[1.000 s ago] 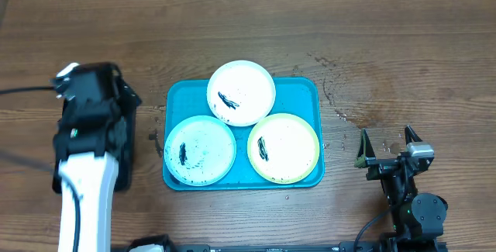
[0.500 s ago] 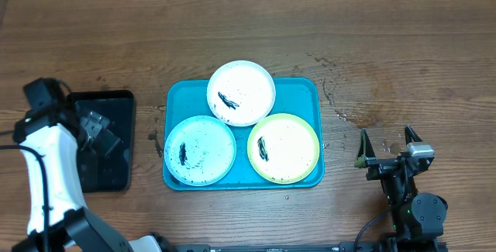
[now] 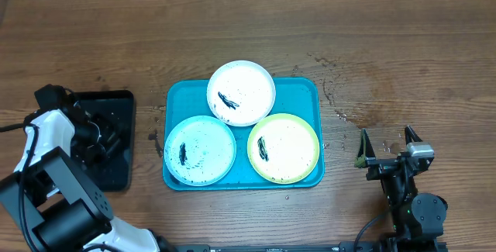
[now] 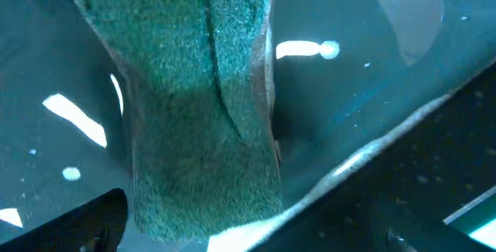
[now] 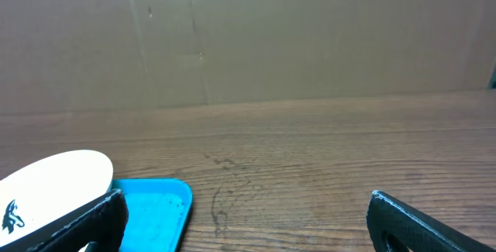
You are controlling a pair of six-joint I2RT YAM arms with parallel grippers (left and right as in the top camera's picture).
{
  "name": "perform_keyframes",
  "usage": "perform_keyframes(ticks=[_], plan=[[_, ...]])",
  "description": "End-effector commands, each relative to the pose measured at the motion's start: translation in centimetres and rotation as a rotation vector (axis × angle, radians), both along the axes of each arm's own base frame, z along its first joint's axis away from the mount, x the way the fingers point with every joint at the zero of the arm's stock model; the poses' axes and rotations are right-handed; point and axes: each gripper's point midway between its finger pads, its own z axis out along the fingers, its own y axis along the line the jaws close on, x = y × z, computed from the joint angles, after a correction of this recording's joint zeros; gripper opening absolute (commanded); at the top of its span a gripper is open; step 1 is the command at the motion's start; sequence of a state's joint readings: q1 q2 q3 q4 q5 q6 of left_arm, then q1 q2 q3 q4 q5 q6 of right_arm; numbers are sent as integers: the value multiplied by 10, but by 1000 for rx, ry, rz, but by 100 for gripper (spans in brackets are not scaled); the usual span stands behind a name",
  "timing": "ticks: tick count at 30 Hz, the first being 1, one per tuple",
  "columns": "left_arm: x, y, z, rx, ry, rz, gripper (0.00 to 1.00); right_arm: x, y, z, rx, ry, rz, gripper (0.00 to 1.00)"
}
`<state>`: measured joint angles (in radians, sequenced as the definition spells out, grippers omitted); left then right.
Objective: Clean dirty plates on tray and stack at the side
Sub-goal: 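Move the left gripper to the black basin and grasp the green sponge, then dip and swish the green sponge in the basin water with left gripper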
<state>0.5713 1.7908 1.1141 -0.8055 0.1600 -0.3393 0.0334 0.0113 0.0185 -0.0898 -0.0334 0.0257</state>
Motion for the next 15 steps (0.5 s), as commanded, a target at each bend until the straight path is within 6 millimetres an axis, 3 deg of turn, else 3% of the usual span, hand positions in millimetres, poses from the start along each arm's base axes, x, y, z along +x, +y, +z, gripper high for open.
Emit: perform_keyframes(ticks=[1,4,7,15], plan=[[-9,13,-12,69,69,-36,92,0,-3,-2,-1,-1,-14,100],[-10,15,-17,73,82,-36,90,0,-3,-2,-1,-1,-14,100],[-17,25,-17,134,127,-33,81,0,-3,-2,-1,-1,-14,100],[-20,21,-21,120,134,-35,80,0,-3,-2,-1,-1,-13,100]])
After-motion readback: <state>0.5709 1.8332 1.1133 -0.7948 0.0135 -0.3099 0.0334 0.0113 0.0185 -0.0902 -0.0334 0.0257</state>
